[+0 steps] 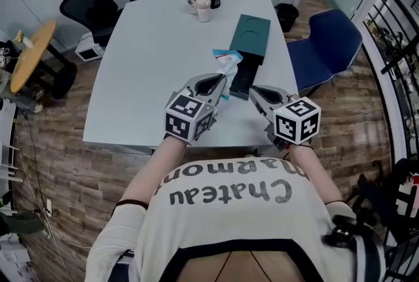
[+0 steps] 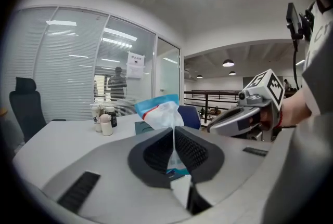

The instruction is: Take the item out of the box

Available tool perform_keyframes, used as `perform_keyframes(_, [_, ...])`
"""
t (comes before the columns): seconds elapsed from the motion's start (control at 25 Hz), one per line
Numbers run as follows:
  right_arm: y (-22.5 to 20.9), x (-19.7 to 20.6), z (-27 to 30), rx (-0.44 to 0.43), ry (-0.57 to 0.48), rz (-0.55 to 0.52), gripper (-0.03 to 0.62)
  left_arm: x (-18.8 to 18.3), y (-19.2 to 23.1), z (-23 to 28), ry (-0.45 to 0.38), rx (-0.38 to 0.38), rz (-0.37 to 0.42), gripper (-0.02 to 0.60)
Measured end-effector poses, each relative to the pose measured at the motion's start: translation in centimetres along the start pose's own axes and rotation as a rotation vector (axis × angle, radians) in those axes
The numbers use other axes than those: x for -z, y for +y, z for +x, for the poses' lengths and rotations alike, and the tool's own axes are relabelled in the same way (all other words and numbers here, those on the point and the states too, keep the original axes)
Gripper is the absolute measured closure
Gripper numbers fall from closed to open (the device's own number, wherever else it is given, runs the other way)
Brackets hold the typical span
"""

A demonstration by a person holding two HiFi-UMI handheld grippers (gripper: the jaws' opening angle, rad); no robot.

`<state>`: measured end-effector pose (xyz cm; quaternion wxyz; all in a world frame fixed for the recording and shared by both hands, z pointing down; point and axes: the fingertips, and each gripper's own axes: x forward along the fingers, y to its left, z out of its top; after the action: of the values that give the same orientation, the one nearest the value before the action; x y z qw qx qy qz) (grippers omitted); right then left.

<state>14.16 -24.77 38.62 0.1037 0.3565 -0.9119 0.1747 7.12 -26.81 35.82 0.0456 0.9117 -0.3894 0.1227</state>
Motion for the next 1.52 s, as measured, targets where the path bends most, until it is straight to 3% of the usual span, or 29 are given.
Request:
perform_keyframes(0.24, [4.1, 0.6, 0.1, -0.005, 0.019, -0.031, 0.594, 0.2, -0.7, -3.8, -0.027, 0.022, -0.003, 0.566])
perform_keyframes(0.68, [9.5, 2.8, -1.1, -0.008, 0.025, -0.029, 0.594, 2.9, -3.8, -9.0, -0.003, 0.062, -0.023, 0.568])
perform_keyframes(1.52, [7.8, 7.1, -3.3, 0.136, 0.053, -0.004, 0.594, 8.2, -4.9, -11.0, 0.049, 0.046, -0.115, 0.568])
